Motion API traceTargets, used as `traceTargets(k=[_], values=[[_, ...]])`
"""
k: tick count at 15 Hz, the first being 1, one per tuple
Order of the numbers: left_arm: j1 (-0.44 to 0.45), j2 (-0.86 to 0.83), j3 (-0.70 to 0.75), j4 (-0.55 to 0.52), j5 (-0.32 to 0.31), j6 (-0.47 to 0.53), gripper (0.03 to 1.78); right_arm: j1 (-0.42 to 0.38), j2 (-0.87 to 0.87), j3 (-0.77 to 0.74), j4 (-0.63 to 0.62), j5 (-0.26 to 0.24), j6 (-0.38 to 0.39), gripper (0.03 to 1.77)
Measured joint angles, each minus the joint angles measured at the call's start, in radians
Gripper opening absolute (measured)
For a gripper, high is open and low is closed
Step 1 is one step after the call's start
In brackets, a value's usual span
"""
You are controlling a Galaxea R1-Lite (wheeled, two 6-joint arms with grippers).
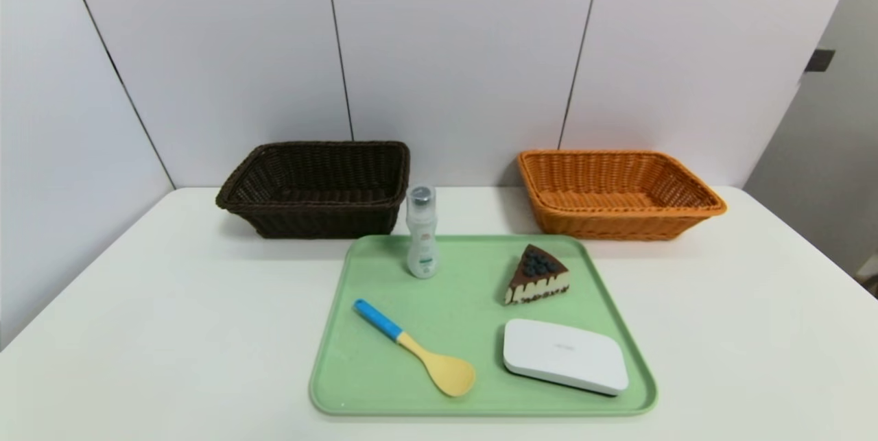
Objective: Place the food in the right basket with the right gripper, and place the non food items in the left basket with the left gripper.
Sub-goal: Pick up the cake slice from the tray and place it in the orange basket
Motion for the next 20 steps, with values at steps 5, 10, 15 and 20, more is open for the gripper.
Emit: traceTargets(k=[5, 10, 15, 20], values=[[0.000, 0.000, 0.000, 0.000, 0.000, 0.000, 1.69, 0.000, 0.000, 0.000, -0.002, 0.001, -0.006, 1.70], [0.000, 0.000, -0.018, 0.005, -0.004, 0.016, 1.69, 0.000, 0.000, -0.019, 0.010, 0.009, -0.021, 1.70], [0.000, 0.116, -0.366, 0.155, -0.039, 0.015, 1.69, -0.003, 0.097, -0.417, 0.273, 0.055, -0.033, 1.70], [0.000, 0.475, -0.795, 0.223, -0.082, 0.016, 1.69, -0.007, 0.448, -0.910, 0.428, 0.078, -0.029, 1.70]])
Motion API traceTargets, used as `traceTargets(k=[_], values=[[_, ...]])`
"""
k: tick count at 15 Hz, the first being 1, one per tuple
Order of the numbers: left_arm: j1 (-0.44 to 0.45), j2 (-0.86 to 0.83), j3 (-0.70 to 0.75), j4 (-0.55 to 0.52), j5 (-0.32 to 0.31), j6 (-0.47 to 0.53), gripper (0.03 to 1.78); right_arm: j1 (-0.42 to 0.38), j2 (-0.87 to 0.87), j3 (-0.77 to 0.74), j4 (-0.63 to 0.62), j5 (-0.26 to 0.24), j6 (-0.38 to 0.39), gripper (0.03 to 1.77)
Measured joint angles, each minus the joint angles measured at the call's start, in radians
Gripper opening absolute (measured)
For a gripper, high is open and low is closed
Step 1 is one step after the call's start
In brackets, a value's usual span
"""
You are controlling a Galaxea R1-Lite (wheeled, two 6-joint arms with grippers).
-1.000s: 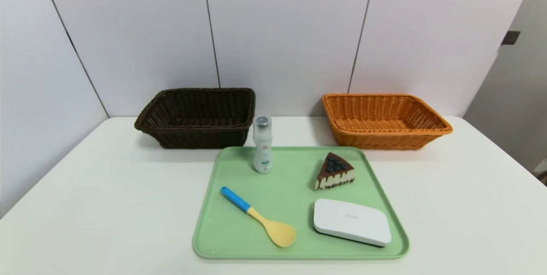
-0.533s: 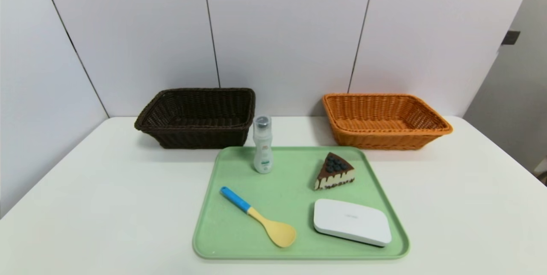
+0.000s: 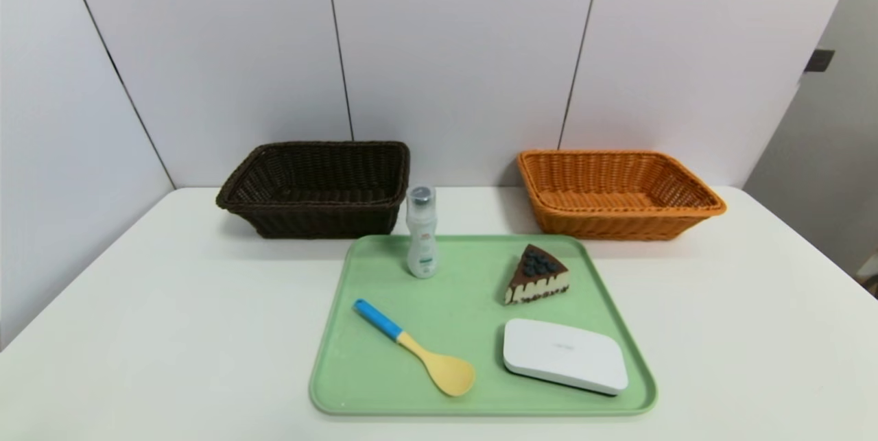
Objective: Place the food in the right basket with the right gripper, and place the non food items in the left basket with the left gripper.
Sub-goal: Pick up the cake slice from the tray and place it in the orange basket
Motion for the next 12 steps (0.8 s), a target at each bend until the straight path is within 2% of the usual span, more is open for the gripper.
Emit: traceTargets(k=[4, 7, 9, 12], values=[[0.000, 0.305, -0.268, 0.011, -0.001, 0.002, 1.69, 0.006, 0.333, -0.342, 0.020, 0.002, 0.030, 1.70], [-0.008, 0.497, -0.402, 0.025, 0.015, 0.002, 1.69, 0.039, 0.559, -0.564, 0.031, -0.018, 0.090, 1.70], [-0.059, 0.587, -0.430, 0.036, 0.046, -0.003, 1.69, 0.133, 0.685, -0.687, 0.040, -0.064, 0.137, 1.70], [-0.155, 0.663, -0.427, 0.034, 0.119, -0.017, 1.69, 0.329, 0.807, -0.755, 0.045, -0.129, 0.176, 1.70]])
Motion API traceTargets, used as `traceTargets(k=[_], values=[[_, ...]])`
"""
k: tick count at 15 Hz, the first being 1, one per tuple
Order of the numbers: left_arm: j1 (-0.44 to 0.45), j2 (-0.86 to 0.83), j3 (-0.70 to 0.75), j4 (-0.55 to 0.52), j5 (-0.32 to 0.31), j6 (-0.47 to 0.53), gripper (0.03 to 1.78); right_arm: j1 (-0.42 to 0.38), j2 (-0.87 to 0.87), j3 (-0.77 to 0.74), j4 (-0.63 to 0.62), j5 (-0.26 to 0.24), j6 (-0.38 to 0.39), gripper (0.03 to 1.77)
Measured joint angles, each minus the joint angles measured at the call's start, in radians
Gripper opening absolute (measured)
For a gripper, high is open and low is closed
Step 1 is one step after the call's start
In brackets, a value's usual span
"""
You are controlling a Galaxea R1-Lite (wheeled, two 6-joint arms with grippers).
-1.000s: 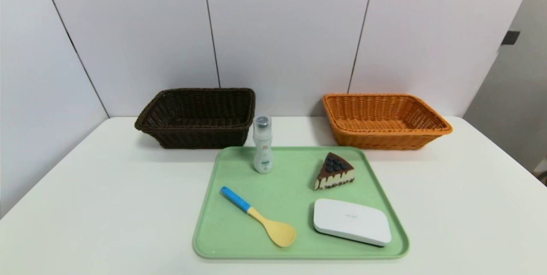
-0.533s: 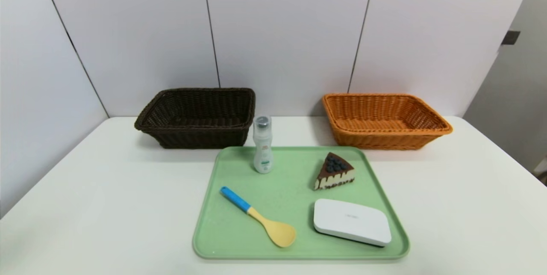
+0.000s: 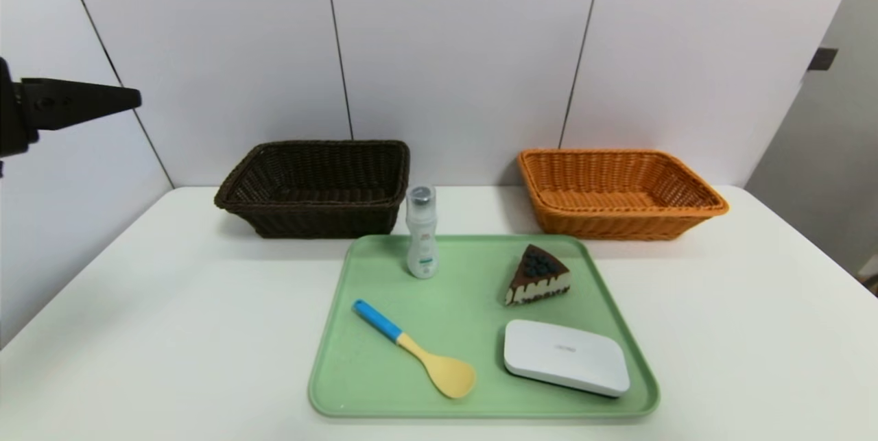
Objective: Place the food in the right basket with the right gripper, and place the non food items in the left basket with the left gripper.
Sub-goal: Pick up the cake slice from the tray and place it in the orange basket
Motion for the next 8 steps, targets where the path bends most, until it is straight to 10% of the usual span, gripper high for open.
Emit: traceTargets(k=[8], values=[[-0.109, 0.066, 0.065, -0.005, 0.077, -0.068, 1.69, 0.314, 0.243, 0.011, -0.001, -0.273, 0.112, 1.70]])
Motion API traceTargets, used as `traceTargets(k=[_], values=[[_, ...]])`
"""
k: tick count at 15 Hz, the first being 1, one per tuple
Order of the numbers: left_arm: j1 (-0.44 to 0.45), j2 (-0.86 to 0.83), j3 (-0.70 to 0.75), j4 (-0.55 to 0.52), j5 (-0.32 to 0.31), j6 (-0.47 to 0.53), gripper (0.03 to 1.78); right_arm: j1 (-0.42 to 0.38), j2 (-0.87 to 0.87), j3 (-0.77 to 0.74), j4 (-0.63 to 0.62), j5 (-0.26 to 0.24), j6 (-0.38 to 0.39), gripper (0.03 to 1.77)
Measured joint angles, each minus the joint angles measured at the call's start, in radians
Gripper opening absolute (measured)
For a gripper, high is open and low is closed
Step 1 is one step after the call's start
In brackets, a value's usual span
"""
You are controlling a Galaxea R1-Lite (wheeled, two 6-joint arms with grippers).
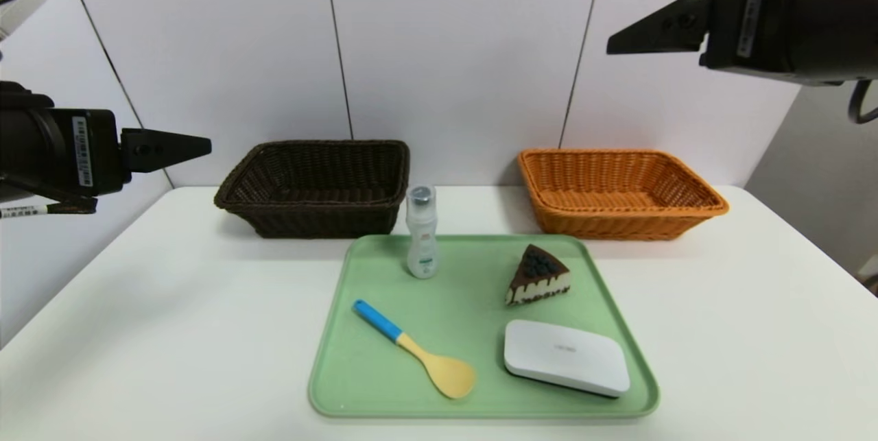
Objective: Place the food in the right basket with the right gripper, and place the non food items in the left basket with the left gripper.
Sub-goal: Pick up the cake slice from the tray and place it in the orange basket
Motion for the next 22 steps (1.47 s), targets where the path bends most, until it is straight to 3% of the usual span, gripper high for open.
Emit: traceTargets(k=[3, 6, 8, 10, 12, 15, 20, 22], values=[[-0.001, 0.005, 0.020, -0.002, -0.001, -0.005, 1.69, 0.011, 0.083, -0.011, 0.066, -0.046, 0.150, 1.70], [-0.004, 0.010, 0.039, -0.002, -0.001, -0.008, 1.69, 0.023, 0.191, -0.112, 0.273, -0.039, 0.401, 1.70], [-0.014, 0.010, 0.059, -0.002, -0.002, -0.009, 1.69, 0.030, 0.293, -0.219, 0.430, 0.013, 0.601, 1.70], [-0.020, 0.010, 0.074, -0.002, -0.001, -0.009, 1.69, 0.035, 0.377, -0.274, 0.537, 0.108, 0.759, 1.70], [-0.022, 0.009, 0.077, -0.002, -0.002, -0.010, 1.69, 0.038, 0.453, -0.291, 0.555, 0.148, 0.851, 1.70], [-0.026, 0.007, 0.081, -0.002, -0.002, -0.009, 1.69, 0.031, 0.533, -0.296, 0.558, 0.191, 0.884, 1.70], [-0.027, -0.001, 0.115, -0.010, -0.003, -0.011, 1.69, 0.019, 0.600, -0.298, 0.551, 0.193, 0.887, 1.70], [-0.027, -0.002, 0.138, -0.061, -0.003, -0.008, 1.69, 0.014, 0.617, -0.298, 0.551, 0.191, 0.889, 1.70]])
